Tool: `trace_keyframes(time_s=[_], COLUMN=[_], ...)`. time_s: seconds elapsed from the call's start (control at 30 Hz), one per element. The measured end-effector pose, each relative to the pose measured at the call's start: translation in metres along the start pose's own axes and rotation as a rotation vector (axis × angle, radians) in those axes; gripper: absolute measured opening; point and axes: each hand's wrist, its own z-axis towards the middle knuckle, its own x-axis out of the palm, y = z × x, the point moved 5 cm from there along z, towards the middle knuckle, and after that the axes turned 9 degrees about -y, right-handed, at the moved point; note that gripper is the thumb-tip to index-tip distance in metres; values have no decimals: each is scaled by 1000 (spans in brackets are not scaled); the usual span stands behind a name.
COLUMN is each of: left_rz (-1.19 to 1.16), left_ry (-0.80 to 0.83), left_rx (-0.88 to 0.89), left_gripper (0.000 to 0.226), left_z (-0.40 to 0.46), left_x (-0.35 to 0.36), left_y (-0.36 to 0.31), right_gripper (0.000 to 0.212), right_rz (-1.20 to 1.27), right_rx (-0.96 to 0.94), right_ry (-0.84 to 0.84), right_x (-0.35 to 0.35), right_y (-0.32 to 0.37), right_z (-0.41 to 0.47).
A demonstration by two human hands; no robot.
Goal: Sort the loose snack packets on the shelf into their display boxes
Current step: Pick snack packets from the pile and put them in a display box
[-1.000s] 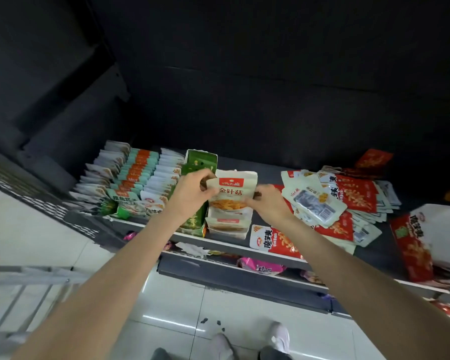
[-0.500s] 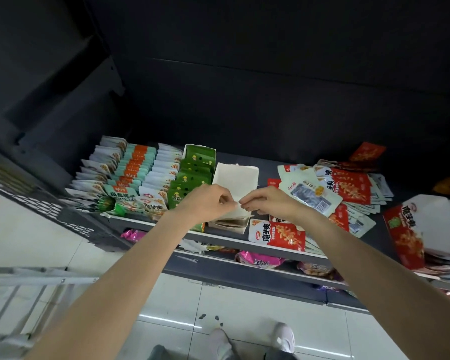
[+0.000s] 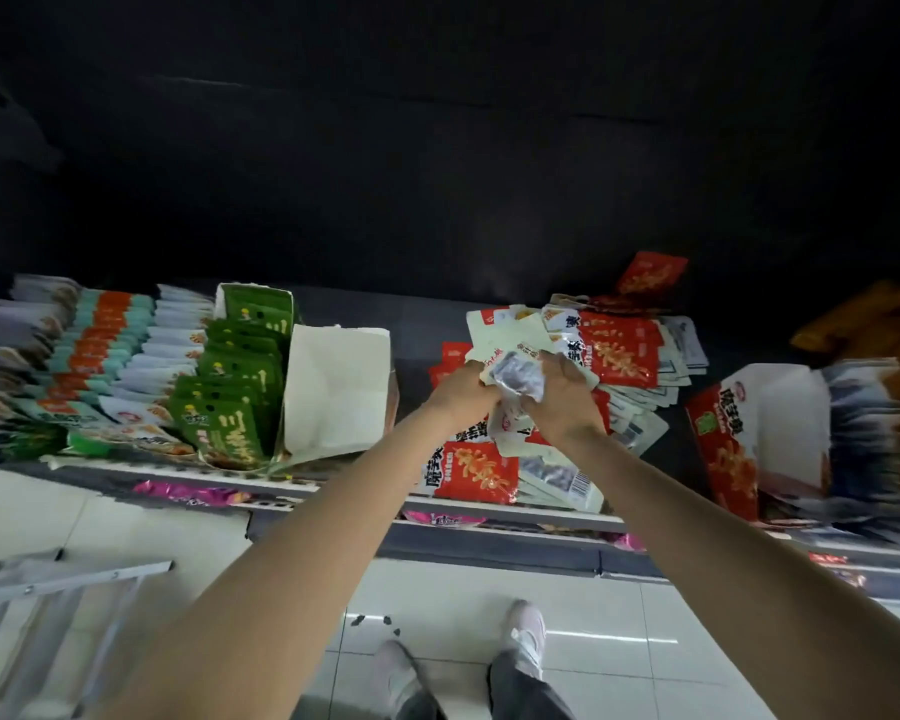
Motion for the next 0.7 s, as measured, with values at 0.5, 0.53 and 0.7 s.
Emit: trace_keyframes(time_s=[0.5,0.53,0.7], left_rz=[-679,-657,-449], left_ry=[-186,-190,-312], left_rx=[-407,-359,-60], left_gripper=[10,18,48], left_z=[22,22,-7], left_x=[4,-1,-51], left_y=[19,14,-11], right_gripper=[29,27,23], right_rz=[-214,-45,664], right_rx=[-236,-183,0], right_ry=[-2,-25,7], right_x=[-36,-46,-78], right_y=[-7,-7,28], right_z=[0,2,2])
